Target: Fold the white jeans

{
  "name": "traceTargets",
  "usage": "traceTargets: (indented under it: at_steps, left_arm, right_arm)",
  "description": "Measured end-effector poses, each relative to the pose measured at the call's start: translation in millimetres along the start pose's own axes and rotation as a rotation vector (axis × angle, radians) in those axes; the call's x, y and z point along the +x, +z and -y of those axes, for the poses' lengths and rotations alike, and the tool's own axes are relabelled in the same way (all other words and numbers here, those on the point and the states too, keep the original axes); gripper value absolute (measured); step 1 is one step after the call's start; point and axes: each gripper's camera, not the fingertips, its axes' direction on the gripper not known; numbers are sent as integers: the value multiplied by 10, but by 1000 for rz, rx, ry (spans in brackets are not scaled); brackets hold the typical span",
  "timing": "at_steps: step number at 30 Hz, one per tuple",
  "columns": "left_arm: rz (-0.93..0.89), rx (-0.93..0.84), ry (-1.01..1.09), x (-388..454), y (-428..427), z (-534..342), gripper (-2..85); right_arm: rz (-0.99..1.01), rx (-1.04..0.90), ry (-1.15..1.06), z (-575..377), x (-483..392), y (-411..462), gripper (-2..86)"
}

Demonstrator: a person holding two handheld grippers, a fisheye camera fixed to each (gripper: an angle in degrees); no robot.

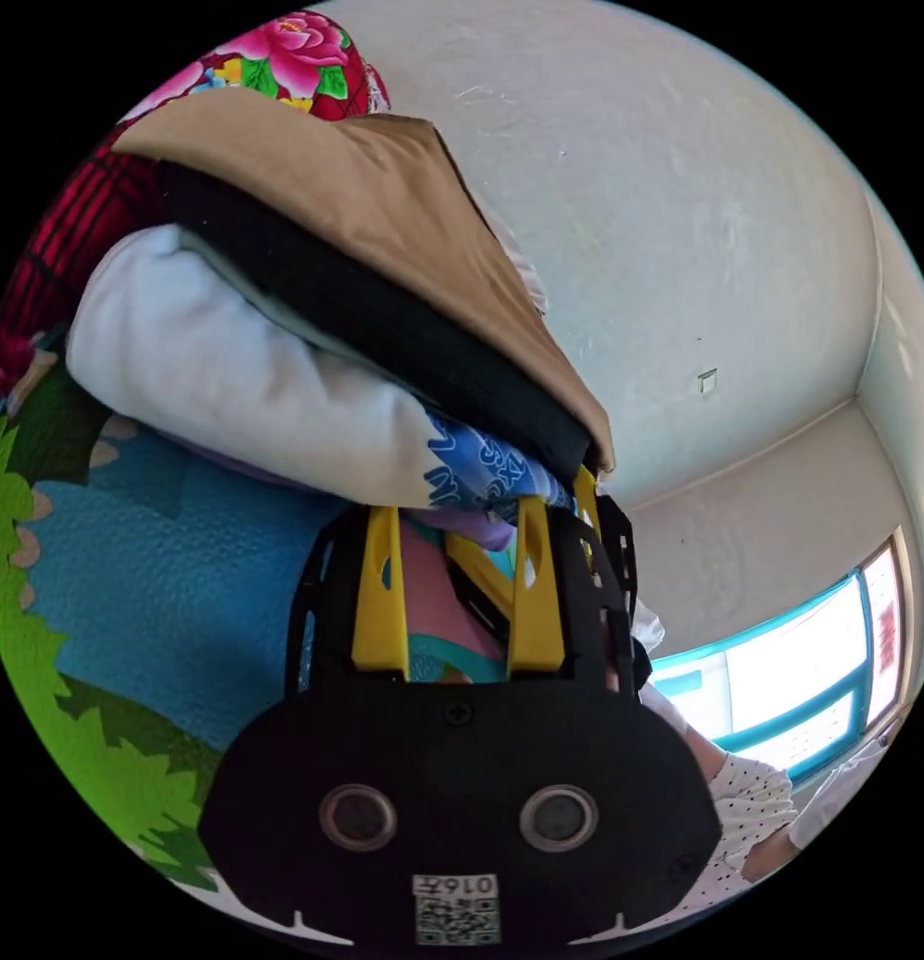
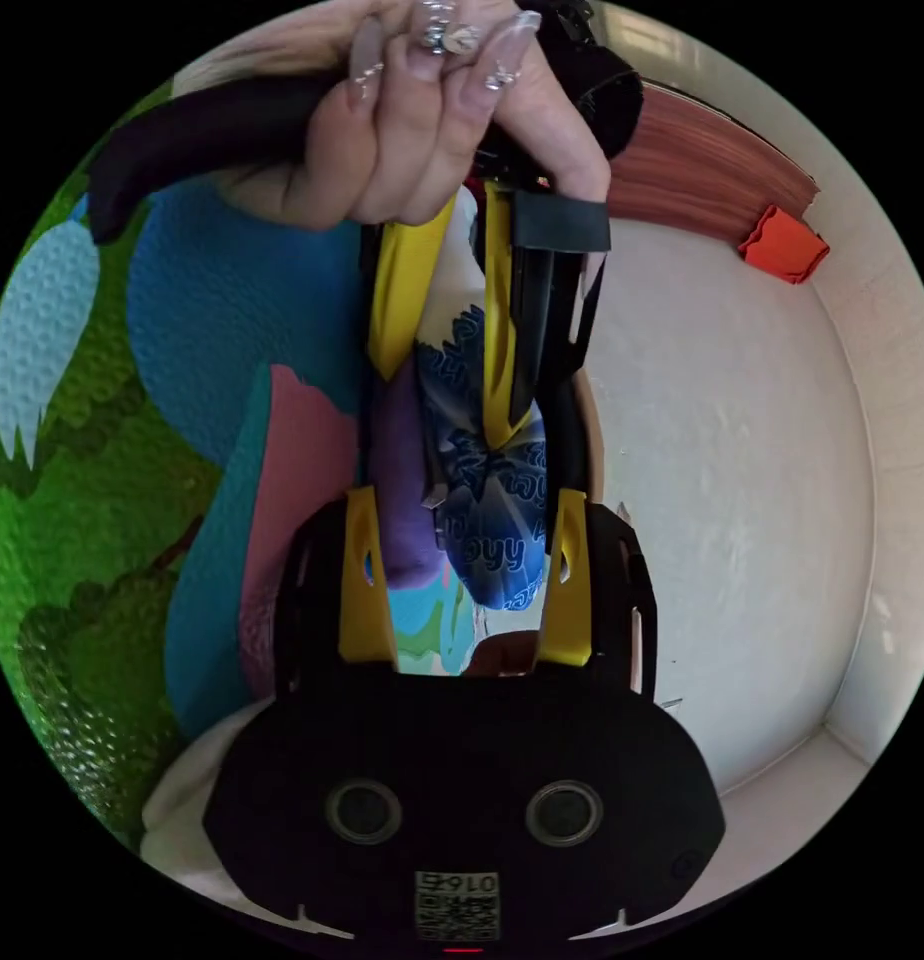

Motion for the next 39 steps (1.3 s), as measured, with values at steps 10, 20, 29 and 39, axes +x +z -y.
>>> traceTargets:
  at_steps: [10,20,29,39]
  left_arm:
    - [99,395,-72,113,-665,-656,130]
    - [1012,279,800,2089,398,-969,184]
    - [1474,123,1420,3212,1813,-1495,199]
    - [1582,84,1646,4097,2812,-1548,230]
  right_arm:
    - [156,-24,-37,352,595,323,161]
    - [468,-32,126,285,1527,708,129]
    - [711,45,301,61,2177,786,91]
    - [580,126,263,-171,2063,115,271]
